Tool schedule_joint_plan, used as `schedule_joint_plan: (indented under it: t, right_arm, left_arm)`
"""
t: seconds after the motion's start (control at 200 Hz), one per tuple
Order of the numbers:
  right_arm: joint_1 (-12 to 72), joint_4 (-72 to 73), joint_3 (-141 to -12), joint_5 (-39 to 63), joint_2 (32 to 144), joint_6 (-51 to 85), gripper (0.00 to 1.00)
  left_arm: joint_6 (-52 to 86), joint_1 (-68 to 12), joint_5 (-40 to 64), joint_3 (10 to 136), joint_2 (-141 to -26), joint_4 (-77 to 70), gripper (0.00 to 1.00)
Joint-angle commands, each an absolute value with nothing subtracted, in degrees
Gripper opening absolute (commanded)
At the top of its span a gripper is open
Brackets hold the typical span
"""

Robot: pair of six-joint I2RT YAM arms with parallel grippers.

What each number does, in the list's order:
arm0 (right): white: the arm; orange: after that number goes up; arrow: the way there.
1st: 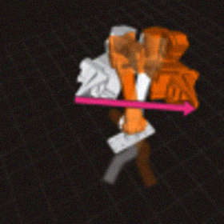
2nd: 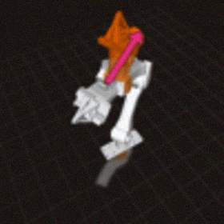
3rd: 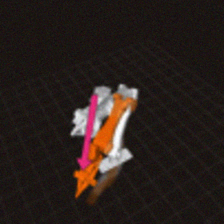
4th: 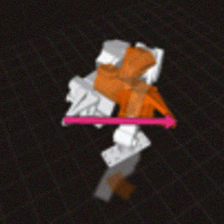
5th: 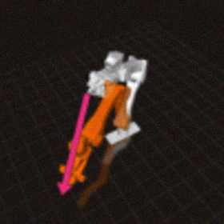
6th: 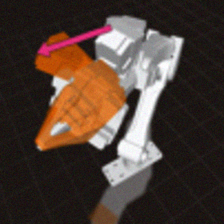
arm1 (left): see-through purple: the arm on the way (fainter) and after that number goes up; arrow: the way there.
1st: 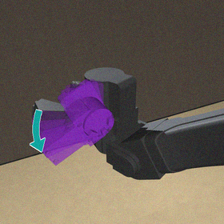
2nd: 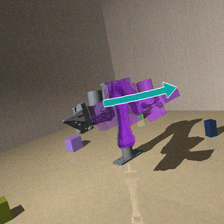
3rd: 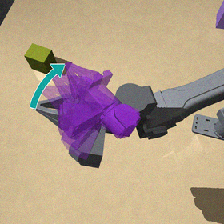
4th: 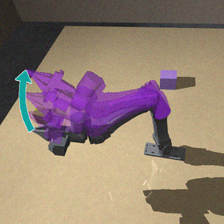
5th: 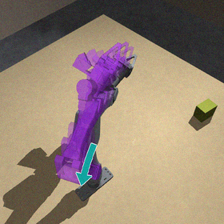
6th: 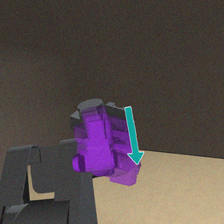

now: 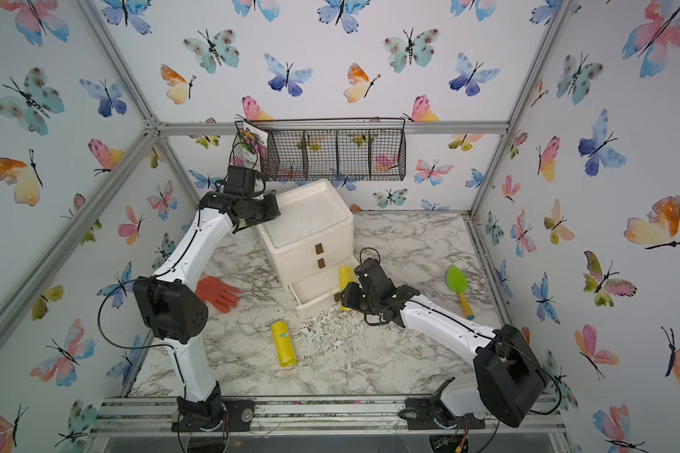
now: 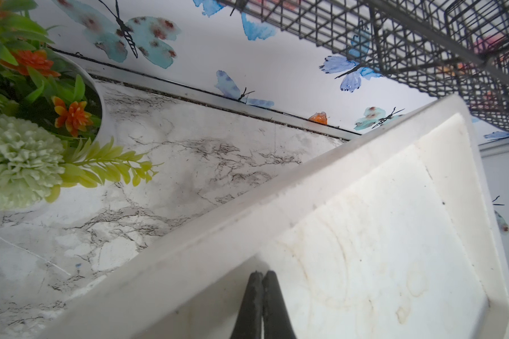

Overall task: Sort the rolls of trash bags by color and place them into the drawer
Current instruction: Place the roll of trash bags in the drawer.

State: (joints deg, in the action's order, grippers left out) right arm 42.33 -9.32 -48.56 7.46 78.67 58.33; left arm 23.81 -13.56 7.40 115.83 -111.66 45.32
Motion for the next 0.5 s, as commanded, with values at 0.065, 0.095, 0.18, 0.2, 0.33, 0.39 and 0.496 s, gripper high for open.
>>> schedule_joint_plan:
  t: [0.065, 0.095, 0.18, 0.2, 0.33, 0.39, 0.496]
  right_arm:
    - [42.67, 6.88, -46.81, 5.85, 77.35, 76.43, 0.43]
    - [42.71, 8.03, -46.47, 5.04, 77.26, 78.16, 0.43]
    - [42.71, 9.80, -46.52, 2.86, 77.71, 81.67, 0.46]
    - [42.79, 9.84, -46.89, 2.38, 78.03, 82.19, 0.47]
    - [42.93, 10.62, -49.23, 0.94, 80.92, 85.34, 0.51]
    - [42.98, 11.39, -49.97, 0.62, 82.50, 86.79, 0.53]
    - [43.36, 13.17, -51.06, 1.05, 85.46, 88.78, 0.54]
  left_arm:
    - [23.20, -13.10, 7.25, 111.11, -114.80, 58.40, 0.00]
    - [23.27, -13.10, 7.34, 111.09, -114.79, 58.44, 0.00]
    - [23.19, -13.11, 7.47, 111.01, -114.78, 58.16, 0.00]
    - [23.20, -13.10, 7.51, 111.01, -114.72, 58.12, 0.00]
    - [23.14, -12.92, 8.16, 111.15, -114.94, 57.83, 0.00]
    - [23.18, -12.94, 8.48, 111.27, -115.04, 57.80, 0.00]
    - [23.08, -12.90, 8.75, 111.63, -115.14, 57.68, 0.00]
